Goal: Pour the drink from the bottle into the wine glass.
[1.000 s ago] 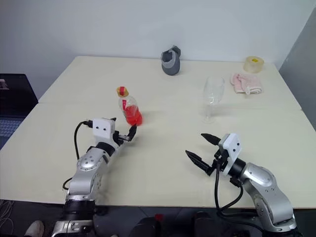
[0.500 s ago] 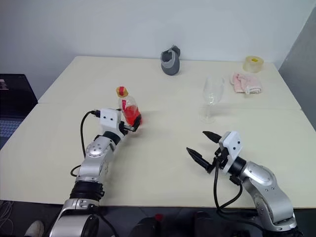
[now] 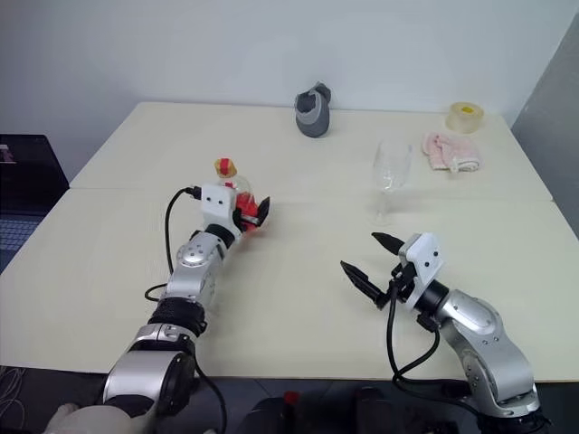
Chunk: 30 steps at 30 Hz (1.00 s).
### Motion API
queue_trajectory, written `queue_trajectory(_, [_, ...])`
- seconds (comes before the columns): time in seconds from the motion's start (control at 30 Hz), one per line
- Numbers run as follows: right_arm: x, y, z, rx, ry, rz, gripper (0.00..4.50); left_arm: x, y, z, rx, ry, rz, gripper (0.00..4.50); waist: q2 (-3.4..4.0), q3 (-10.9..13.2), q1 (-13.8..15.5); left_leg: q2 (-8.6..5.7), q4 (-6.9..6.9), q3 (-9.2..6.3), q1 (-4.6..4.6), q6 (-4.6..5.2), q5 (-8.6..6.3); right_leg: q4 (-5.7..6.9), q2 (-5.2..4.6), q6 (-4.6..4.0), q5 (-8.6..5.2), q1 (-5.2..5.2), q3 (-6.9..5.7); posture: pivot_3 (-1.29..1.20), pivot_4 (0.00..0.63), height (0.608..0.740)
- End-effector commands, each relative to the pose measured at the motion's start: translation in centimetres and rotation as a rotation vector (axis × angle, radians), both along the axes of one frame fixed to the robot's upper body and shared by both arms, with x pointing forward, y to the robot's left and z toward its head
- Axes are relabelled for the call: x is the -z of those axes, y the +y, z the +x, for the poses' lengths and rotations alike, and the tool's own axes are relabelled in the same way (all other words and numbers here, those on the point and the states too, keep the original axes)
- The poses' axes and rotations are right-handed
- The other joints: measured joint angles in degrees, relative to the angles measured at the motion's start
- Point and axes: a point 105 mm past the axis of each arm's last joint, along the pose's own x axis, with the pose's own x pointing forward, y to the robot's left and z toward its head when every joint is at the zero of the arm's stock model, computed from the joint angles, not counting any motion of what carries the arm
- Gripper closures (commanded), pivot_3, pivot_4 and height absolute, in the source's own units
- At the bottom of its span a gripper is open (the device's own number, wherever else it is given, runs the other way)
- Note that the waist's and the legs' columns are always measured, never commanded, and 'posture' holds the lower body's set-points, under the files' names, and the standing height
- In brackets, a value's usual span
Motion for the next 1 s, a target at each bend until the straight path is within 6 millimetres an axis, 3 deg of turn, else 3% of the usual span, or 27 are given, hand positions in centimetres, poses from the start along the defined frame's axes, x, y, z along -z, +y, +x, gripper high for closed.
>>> queue_trajectory(0.03, [-1.3, 0.3, -0.5, -0.010, -0.055, 0.002, 0.00, -1.8, -0.4, 0.1, 0.027, -0.082, -0.004, 0.43, 0.00, 0.00, 0.00, 0.00, 0.00, 0.00, 0.00, 0.00, 0.00, 0.00, 0.00, 0.00, 0.00, -0.01, 0.00, 0.00, 0.150, 0.740])
queue_trajectory(0.2, [-1.3, 0.2, -0.4, -0.004, -0.055, 0.001, 0.00, -1.9, -0.2, 0.0, 0.031, -0.098, -0.006, 1.81, 0.00, 0.00, 0.00, 0.00, 0.00, -0.02, 0.00, -0.01, 0.00, 0.00, 0.00, 0.00, 0.00, -0.01, 0.01, 0.00, 0.150, 0.740])
queue_trajectory(0.3, [-1.3, 0.2, -0.4, -0.004, -0.055, 0.002, 0.00, -2.1, -0.1, 0.0, 0.027, -0.102, -0.008, 2.37, 0.00, 0.00, 0.00, 0.00, 0.00, -0.02, 0.00, -0.01, 0.00, 0.01, 0.00, 0.00, 0.00, -0.01, 0.01, 0.00, 0.150, 0.740])
queue_trajectory(0.57, [-1.9, 0.2, 1.2, 0.042, -0.061, -0.018, 0.00, -2.6, -0.9, -0.5, 0.078, -0.106, -0.017, 2.47, 0.00, 0.00, -0.15, 0.01, 0.00, -0.02, 0.00, -0.01, 0.00, 0.02, 0.00, 0.00, 0.00, -0.02, 0.01, 0.00, 0.150, 0.740])
queue_trajectory(0.77, [-6.2, 3.3, 4.6, -0.010, -0.083, -0.010, 0.00, -4.1, -6.8, -2.3, 0.417, -0.025, -0.046, 2.47, 0.02, 0.02, -0.19, 0.02, 0.01, -0.05, -0.08, -0.21, 0.12, 0.07, 0.02, -0.01, 0.00, -0.15, 0.04, 0.00, 0.150, 0.740])
queue_trajectory(1.0, [-9.3, 5.2, 6.5, -0.071, -0.091, 0.008, 0.00, -5.5, -10.6, -3.1, 0.640, 0.021, -0.042, 2.52, 0.02, 0.03, -0.20, -0.03, 0.03, -0.06, -0.26, -0.23, 0.13, 0.00, -0.04, -0.01, 0.01, -0.27, 0.02, 0.00, 0.150, 0.740])
